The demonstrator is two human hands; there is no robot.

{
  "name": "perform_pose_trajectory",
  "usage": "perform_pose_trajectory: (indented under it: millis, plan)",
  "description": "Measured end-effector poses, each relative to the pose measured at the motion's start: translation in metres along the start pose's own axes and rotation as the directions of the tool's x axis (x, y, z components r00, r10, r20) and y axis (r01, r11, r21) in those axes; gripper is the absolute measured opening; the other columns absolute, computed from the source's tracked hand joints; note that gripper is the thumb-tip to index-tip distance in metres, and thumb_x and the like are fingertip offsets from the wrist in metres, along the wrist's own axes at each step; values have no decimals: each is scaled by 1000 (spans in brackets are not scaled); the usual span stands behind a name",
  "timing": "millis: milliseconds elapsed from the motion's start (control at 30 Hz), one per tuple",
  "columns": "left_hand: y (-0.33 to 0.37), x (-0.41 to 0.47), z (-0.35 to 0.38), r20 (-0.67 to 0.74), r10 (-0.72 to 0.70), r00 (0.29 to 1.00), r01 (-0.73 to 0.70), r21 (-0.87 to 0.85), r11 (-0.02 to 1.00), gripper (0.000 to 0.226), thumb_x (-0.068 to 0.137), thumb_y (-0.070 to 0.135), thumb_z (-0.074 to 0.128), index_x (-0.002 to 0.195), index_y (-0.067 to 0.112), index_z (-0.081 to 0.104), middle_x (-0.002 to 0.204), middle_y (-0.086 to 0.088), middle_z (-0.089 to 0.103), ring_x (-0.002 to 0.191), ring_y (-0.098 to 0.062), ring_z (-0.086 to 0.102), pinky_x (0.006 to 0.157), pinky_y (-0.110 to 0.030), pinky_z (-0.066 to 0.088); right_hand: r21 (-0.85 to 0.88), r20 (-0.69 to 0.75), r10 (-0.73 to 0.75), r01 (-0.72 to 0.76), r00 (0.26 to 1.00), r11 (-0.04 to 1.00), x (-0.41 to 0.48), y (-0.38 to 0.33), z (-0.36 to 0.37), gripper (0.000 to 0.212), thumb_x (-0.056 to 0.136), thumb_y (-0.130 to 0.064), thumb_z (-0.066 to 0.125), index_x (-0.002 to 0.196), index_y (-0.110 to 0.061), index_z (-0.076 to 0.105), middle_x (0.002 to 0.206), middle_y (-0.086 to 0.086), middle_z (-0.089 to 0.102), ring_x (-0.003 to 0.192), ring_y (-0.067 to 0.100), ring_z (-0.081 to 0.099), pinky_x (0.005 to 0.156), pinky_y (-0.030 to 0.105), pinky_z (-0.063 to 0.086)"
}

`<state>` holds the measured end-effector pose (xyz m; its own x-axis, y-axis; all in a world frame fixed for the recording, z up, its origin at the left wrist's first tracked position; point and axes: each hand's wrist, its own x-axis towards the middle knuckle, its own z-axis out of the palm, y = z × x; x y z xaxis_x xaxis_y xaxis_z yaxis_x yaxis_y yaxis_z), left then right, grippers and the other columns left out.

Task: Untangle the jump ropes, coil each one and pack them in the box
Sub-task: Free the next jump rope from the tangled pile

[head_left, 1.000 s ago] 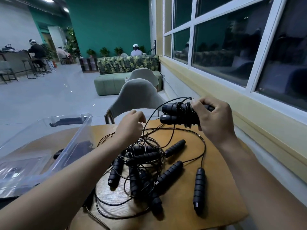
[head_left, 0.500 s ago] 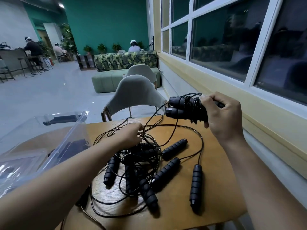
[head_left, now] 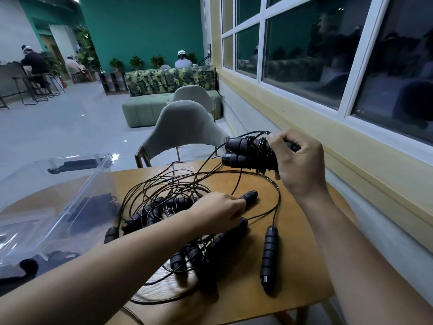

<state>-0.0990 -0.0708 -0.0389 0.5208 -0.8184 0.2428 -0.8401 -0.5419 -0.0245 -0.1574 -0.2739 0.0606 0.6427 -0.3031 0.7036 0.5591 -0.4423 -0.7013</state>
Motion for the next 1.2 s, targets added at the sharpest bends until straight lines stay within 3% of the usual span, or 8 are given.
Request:
perform_pose_trajectory:
  millis: [100,233,333,500,633,800,967,1200]
  plan:
    - [5,12,22,62,-71,996,71,-5,997,22,96,19,58,118,17,61,116,-6,64,84,-31,66,60,-36,49,-34,-2,-12,12,1000,999,-4,1,0,28,102,-24,69,74,-19,71,59,-5,54,57,13,51,55,31,39]
    - [2,29,39,78,-225,971,220,67,973,37,100,17,61,135,12,54,127,-13,54,114,-36,56,81,-46,52,-42,1,4,-4,1000,999,-5,3,0,28,101,-29,68,74,-20,71,58,2,56,56,27,57,53,38,44]
    - [2,37,36,131,-354,926,348,69,935,58,98,18,65,151,16,40,123,-14,53,111,-38,59,77,-47,49,-36,8,15,-15,1000,999,-6,4,-2,29,101,-33,67,75,-20,72,57,4,58,55,36,60,52,45,49]
    - [-2,43,28,189,-475,860,484,-2,875,48,94,5,60,135,16,36,111,-17,65,97,-43,67,64,-46,49,-38,9,20,-20,1000,999,-6,5,-6,30,102,-33,67,75,-21,71,57,-1,58,54,34,60,51,49,50]
    - [-1,43,16,192,-426,884,443,-55,895,63,88,7,64,145,19,40,118,-13,68,105,-39,68,83,-53,61,-33,18,16,-15,1000,999,-6,6,-8,31,103,-34,66,76,-20,71,58,4,59,53,36,59,51,50,49]
    - [2,38,-21,198,-195,961,239,-225,945,54,79,6,77,129,24,65,113,2,70,97,-18,65,79,-29,52,-26,-1,32,-32,999,999,-4,6,-10,28,102,-34,68,77,-22,73,59,-1,61,54,34,60,52,49,51]
    - [-13,22,-63,200,-189,961,264,-486,833,52,79,-1,76,102,44,64,96,15,71,91,-5,70,89,-34,61,-30,-9,30,-30,1000,999,-5,6,-11,26,103,-33,69,78,-25,74,61,-4,63,55,31,62,51,46,51]
    - [-40,12,-82,16,-260,965,241,-431,869,60,70,-3,65,112,39,61,88,9,68,83,-13,62,72,-29,50,-23,-7,40,-40,999,999,-5,5,-9,28,103,-32,69,76,-25,73,59,-2,62,54,34,60,50,48,49]
